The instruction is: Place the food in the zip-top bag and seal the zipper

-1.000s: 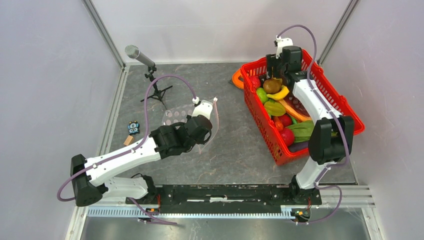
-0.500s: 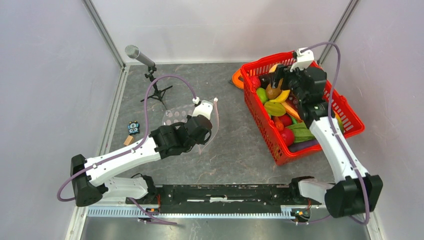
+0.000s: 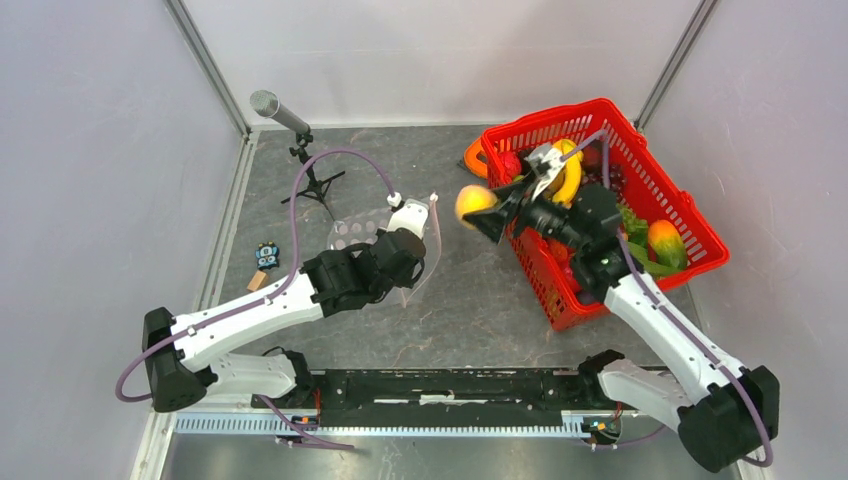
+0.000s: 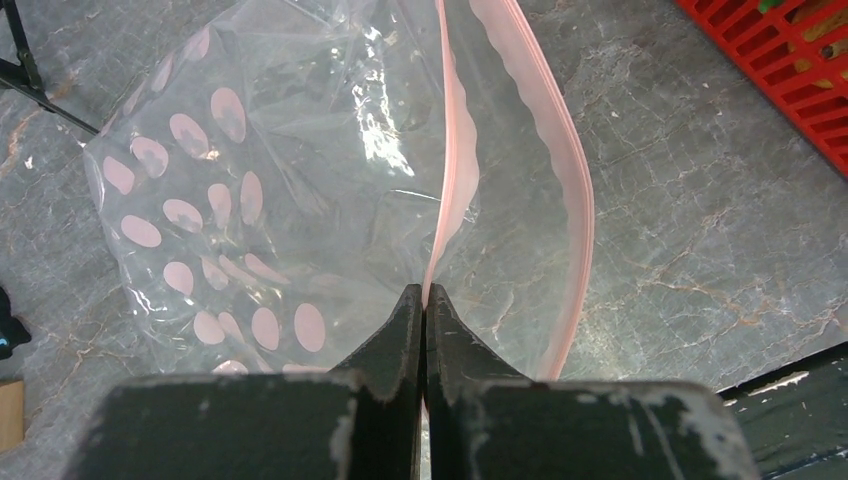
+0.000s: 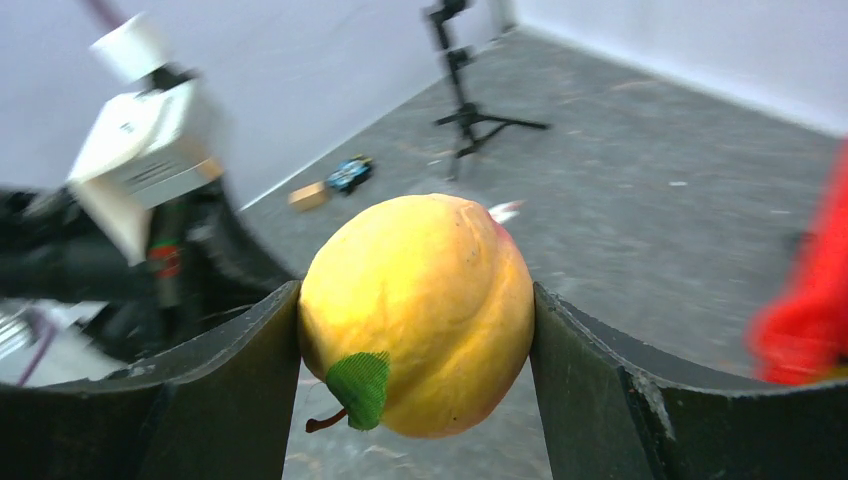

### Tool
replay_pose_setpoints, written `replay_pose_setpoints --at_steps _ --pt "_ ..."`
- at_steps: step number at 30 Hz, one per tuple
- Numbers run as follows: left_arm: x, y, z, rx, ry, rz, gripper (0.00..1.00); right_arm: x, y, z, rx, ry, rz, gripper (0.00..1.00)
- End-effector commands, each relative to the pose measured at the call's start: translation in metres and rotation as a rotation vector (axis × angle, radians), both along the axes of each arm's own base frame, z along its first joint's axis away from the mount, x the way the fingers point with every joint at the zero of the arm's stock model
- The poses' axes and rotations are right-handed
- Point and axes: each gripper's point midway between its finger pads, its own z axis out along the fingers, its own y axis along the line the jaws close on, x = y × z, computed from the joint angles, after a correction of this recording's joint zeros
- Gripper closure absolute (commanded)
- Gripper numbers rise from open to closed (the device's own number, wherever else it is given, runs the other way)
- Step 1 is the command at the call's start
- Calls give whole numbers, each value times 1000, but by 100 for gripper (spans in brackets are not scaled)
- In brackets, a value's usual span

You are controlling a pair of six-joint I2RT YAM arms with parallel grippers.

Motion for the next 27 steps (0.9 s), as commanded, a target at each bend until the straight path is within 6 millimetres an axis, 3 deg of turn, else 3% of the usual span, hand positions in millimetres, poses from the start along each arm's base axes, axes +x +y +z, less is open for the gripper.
replay_pose_setpoints --at_steps 1,7,16,20,24,27 --pt "8 -15 23 -83 -33 -6 98 -41 37 7 75 -46 167 47" --pt "4 -21 28 -136 -20 -15 98 -69 62 -27 57 -1 278 48" --pt "1 -31 25 -178 11 -29 98 -83 81 -36 13 -44 351 47" --pt "-1 -34 30 -205 12 -44 98 -72 84 -60 -57 -2 306 48" --pt "-2 -27 38 -221 -10 -26 98 -53 71 -92 -183 41 187 47" --pt "-2 -24 45 -239 -28 -25 98 -48 67 -101 -232 51 159 46"
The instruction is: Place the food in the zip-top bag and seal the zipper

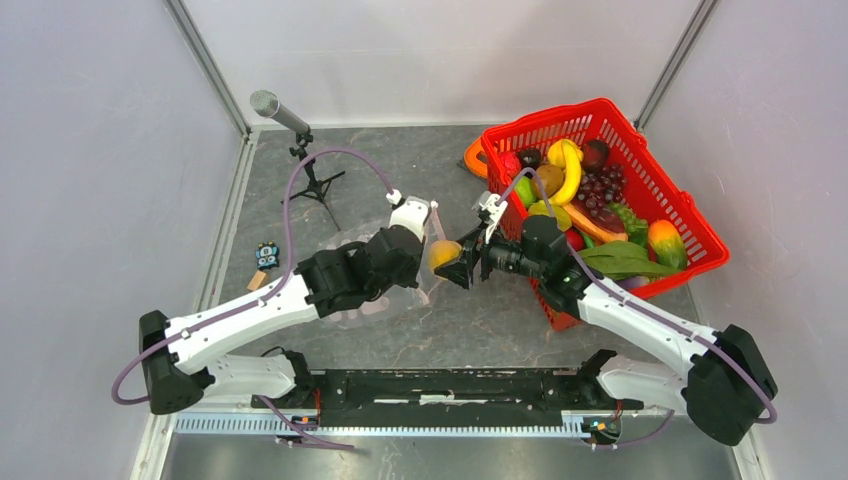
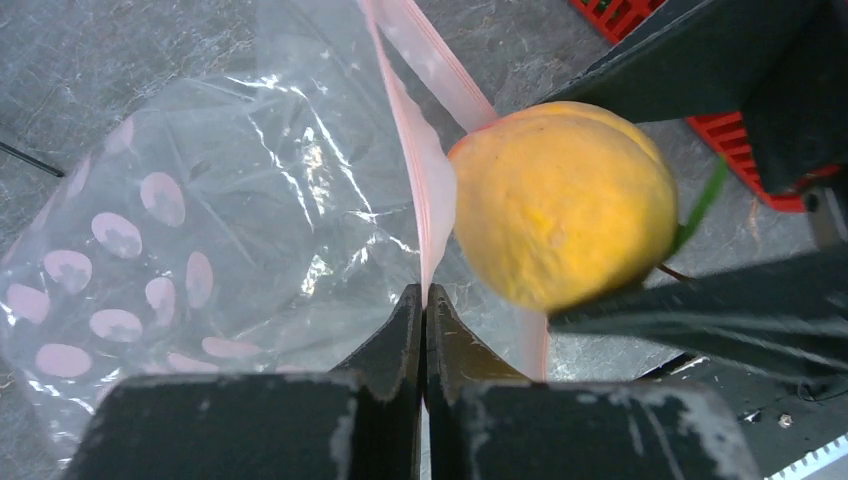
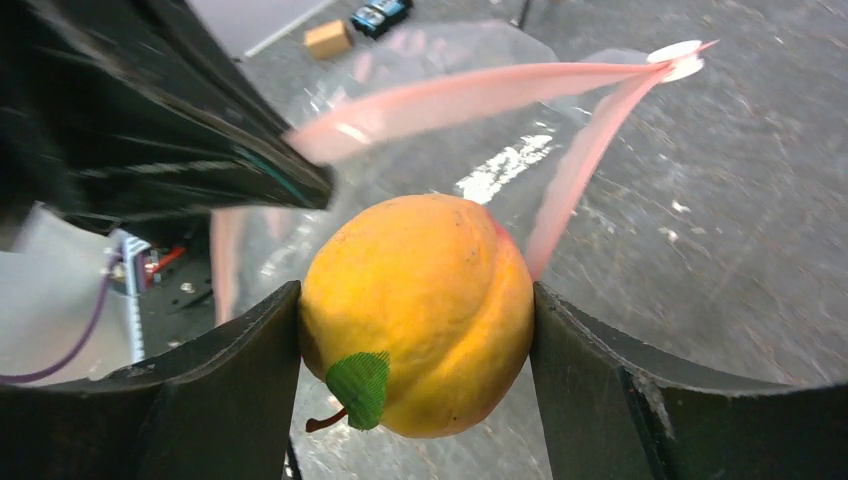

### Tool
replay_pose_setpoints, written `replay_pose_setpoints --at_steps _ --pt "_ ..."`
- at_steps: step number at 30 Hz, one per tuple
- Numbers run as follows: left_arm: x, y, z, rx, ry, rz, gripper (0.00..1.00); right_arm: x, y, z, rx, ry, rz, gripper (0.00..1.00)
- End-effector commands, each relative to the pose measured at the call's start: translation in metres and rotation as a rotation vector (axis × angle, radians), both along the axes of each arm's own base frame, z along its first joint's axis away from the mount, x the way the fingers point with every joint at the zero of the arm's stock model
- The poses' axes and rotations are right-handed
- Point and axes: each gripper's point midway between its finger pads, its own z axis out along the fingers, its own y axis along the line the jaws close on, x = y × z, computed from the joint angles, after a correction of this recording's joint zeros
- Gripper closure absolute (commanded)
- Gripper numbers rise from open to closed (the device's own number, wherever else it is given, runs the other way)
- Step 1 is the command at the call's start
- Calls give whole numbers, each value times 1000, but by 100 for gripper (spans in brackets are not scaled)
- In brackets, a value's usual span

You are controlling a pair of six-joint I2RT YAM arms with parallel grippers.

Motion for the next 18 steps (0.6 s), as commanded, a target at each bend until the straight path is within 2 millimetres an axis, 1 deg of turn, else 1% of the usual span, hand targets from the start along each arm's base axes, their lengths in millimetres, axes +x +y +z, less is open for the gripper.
replay_pose_setpoints --at_steps 1,3,6,10,13,16,18 --pt "4 -4 37 -138 -59 25 98 18 -7 -3 -78 -48 -77 46" --pt "4 -6 40 -146 -60 16 98 18 -3 0 -64 -40 -70 46" --pt "1 -9 40 -151 -53 -7 98 20 2 3 -62 -33 -71 41" --pt "-3 -14 36 -149 -34 -45 98 22 8 9 -75 -55 -85 40" --pt "-4 -18 31 -141 -20 -57 98 23 12 17 -69 -86 -89 40" --pt "-3 -18 28 -130 -16 -52 98 24 10 29 -32 -113 -124 42" --pt "-3 -18 26 -126 -15 -50 98 27 5 31 -15 -123 -167 42"
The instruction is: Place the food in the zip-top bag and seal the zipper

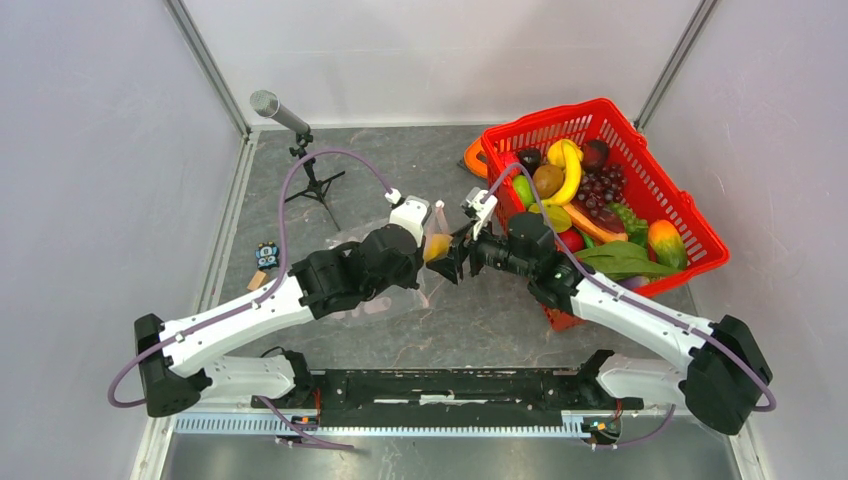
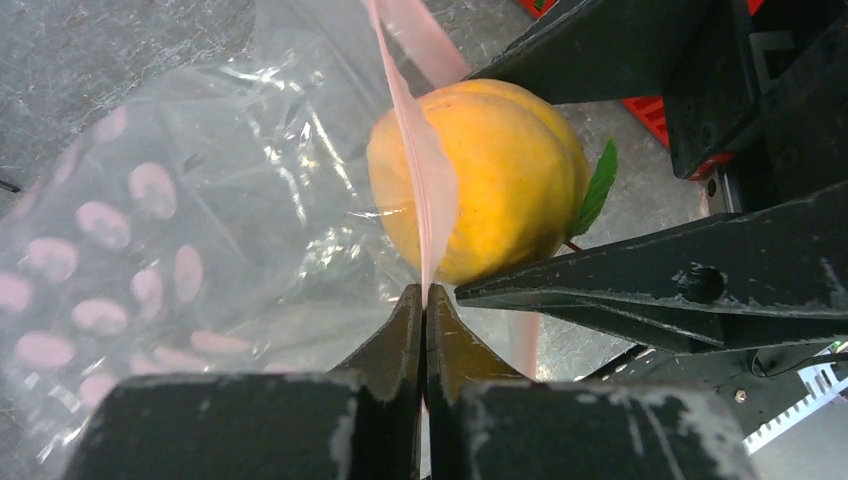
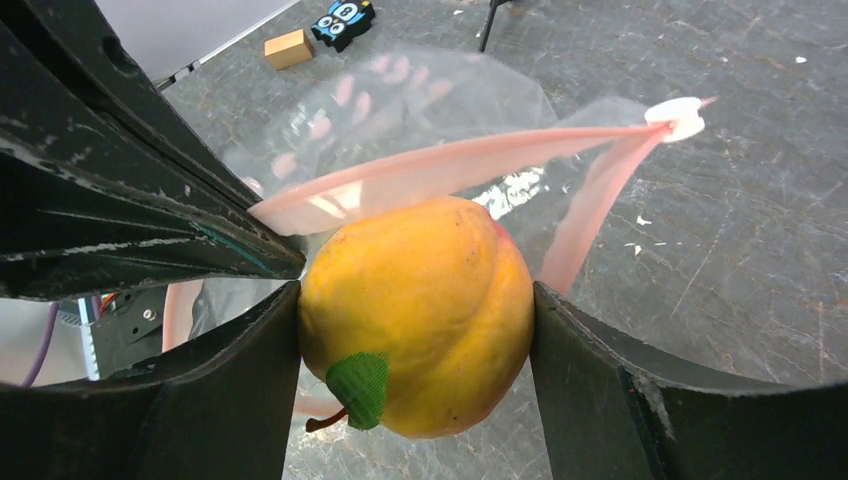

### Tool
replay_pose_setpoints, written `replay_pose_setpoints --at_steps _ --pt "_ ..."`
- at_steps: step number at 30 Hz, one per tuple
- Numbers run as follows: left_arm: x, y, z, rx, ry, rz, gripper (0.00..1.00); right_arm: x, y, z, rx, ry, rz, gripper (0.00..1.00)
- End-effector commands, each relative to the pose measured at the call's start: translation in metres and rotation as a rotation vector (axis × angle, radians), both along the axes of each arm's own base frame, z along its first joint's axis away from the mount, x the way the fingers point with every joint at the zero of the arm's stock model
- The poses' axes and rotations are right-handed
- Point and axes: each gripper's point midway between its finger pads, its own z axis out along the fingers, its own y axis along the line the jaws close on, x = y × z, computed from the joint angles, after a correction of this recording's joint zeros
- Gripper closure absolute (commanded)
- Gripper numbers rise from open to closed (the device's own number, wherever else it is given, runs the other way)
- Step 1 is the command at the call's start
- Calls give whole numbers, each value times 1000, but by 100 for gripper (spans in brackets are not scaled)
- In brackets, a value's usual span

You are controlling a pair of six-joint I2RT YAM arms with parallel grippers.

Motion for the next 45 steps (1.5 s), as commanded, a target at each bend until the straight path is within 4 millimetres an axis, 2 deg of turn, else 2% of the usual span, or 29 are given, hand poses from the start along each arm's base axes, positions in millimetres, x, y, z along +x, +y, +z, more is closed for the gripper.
replay_pose_setpoints --at_steps 1,4,6,8,10,16,18,21,29,32,35,38,42,45 --pt "5 -11 14 -58 -21 -1 98 12 -4 33 71 -105 -79 42" --pt "4 -14 17 -70 -22 -16 98 2 3 13 -18 -133 2 45" --pt "4 -14 19 -72 -28 -25 98 1 0 -10 -148 -147 23 50" --pt "5 -11 21 -71 -38 -15 98 3 -7 -24 -251 -169 30 47" --pt "6 -8 23 -76 -47 -2 98 3 -11 -24 -271 -191 33 41" --pt "6 -6 31 -103 -64 6 98 -1 -1 19 -80 -234 17 27" --pt "7 -3 33 -105 -69 19 98 -4 4 32 -6 -209 15 18" --pt "8 3 36 -106 -79 44 98 -6 6 46 59 -189 2 9" --pt "12 27 56 -158 -111 113 98 -22 -7 98 163 -267 9 4" --pt "16 43 67 -176 -148 164 98 -27 -20 117 213 -301 -27 4" --pt "19 55 68 -156 -163 190 98 -25 -38 127 240 -332 -109 4" --pt "17 51 62 -137 -140 164 98 -16 -60 127 236 -343 -231 3" --pt "16 41 52 -126 -107 134 98 16 -101 118 141 -308 -516 3" --pt "14 33 50 -137 -91 104 98 36 -140 123 54 -290 -766 3"
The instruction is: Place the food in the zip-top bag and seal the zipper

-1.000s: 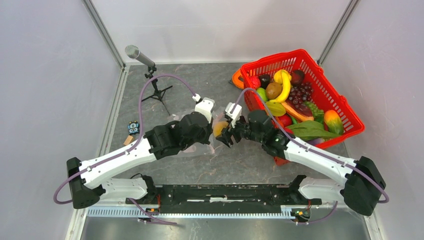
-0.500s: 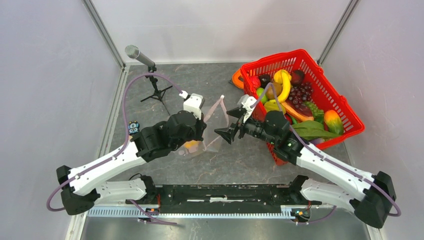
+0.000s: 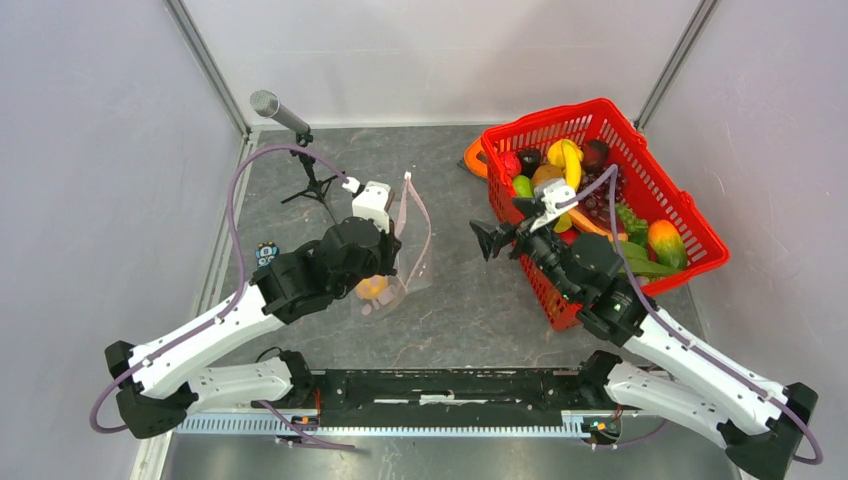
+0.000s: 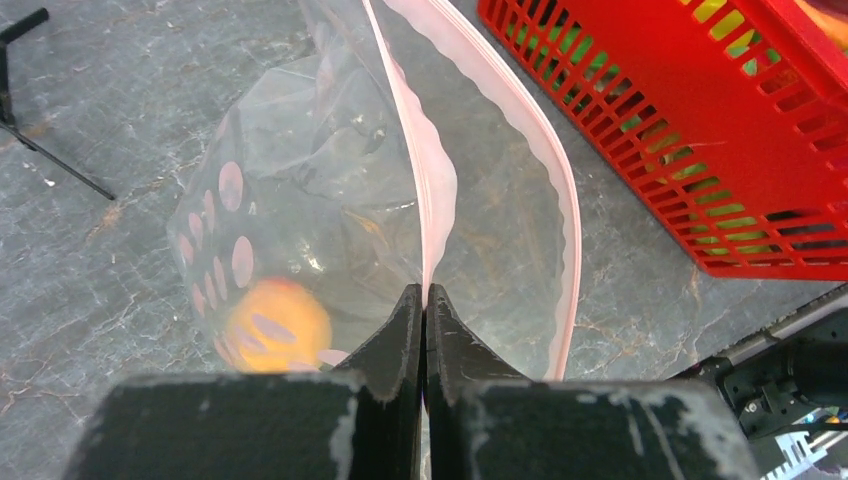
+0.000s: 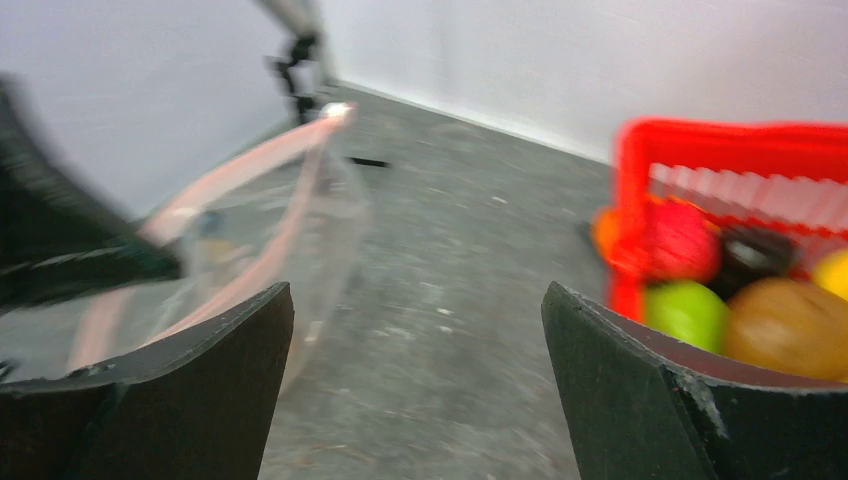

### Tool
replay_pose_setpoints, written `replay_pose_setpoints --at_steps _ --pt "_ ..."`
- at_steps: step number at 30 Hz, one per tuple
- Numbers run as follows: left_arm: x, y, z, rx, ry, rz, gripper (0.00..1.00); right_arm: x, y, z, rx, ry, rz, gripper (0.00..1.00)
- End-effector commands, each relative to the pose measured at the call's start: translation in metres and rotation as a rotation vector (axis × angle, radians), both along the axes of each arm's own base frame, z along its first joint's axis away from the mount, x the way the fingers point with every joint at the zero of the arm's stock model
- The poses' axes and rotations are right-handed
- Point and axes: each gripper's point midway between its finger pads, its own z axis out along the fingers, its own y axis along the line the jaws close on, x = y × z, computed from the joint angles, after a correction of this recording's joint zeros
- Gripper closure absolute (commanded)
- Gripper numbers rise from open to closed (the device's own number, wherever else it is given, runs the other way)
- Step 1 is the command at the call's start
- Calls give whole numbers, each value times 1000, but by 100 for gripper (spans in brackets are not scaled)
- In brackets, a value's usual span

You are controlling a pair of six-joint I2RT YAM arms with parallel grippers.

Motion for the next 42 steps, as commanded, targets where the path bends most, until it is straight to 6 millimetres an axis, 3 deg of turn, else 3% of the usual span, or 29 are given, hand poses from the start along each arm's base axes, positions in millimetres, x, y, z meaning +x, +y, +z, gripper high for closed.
replay_pose_setpoints --at_steps 1,7,15,19,22,25,29,32,38,42 --pt "-1 -12 4 -36 10 -39 98 38 -70 0 -74 83 -456 2" --pt "-3 -17 -1 -33 25 -63 98 58 -110 10 -148 108 -664 5" --pt "-5 -22 -7 -40 36 -84 98 100 -162 2 -160 190 -763 22" --pt "-6 -22 -8 -44 38 -90 98 122 -177 -19 -166 272 -773 26" --pt "-7 -21 -8 -46 38 -90 98 135 -189 -41 -126 328 -771 41" --pt "-8 -18 -9 -44 34 -86 98 145 -204 -64 -71 389 -773 42" --pt "-7 -18 -9 -38 30 -82 98 158 -206 -93 -30 469 -710 42" --pt "-6 -18 -10 -29 29 -86 98 161 -229 -107 7 505 -786 41" --pt "-5 -19 -13 -22 34 -83 98 163 -281 -100 4 501 -956 33" --pt "-5 -21 -14 -19 37 -87 98 164 -298 -105 53 517 -994 26"
